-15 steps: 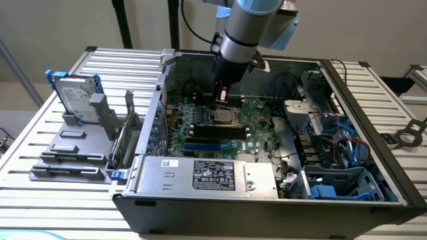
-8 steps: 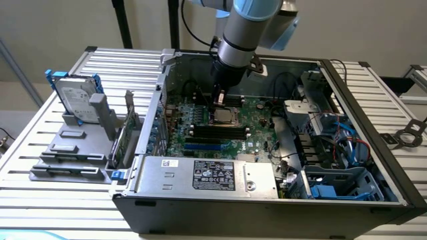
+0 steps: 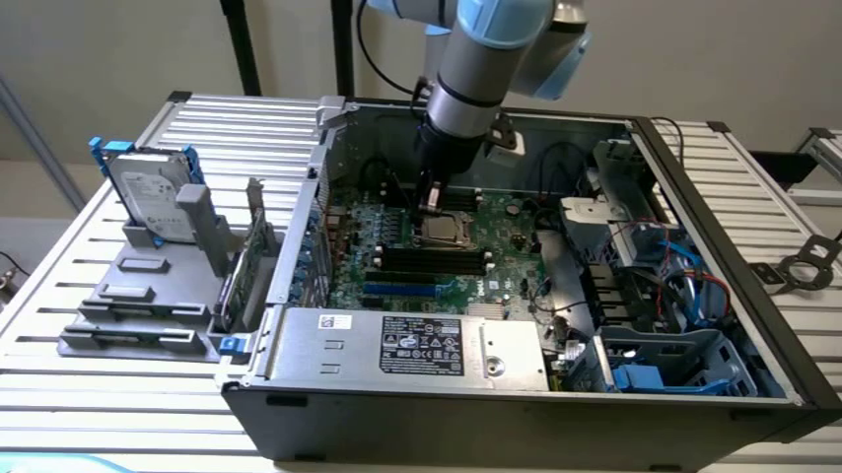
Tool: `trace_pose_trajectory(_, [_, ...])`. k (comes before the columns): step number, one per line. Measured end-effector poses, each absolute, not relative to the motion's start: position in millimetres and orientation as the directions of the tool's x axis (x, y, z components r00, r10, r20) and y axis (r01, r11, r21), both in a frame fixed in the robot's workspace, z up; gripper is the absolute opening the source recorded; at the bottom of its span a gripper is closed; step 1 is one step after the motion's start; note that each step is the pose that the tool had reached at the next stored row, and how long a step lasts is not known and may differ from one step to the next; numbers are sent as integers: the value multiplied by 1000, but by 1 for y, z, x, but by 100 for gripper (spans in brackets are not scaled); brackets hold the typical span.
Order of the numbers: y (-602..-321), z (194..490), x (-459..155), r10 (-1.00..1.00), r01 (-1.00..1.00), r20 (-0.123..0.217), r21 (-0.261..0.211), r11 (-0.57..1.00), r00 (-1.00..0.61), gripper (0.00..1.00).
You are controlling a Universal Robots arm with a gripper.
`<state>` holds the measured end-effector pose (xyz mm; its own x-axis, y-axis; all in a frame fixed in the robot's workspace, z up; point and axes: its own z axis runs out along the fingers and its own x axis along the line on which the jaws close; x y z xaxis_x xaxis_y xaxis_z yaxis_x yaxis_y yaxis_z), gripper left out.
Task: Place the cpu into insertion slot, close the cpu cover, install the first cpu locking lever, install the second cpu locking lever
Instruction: 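Close the cpu cover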
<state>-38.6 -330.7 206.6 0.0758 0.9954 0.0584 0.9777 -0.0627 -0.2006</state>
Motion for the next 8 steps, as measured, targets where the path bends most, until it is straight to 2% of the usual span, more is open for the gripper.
trace_pose_trajectory(8, [-331, 202, -40, 995, 977, 58, -201, -67, 80, 11])
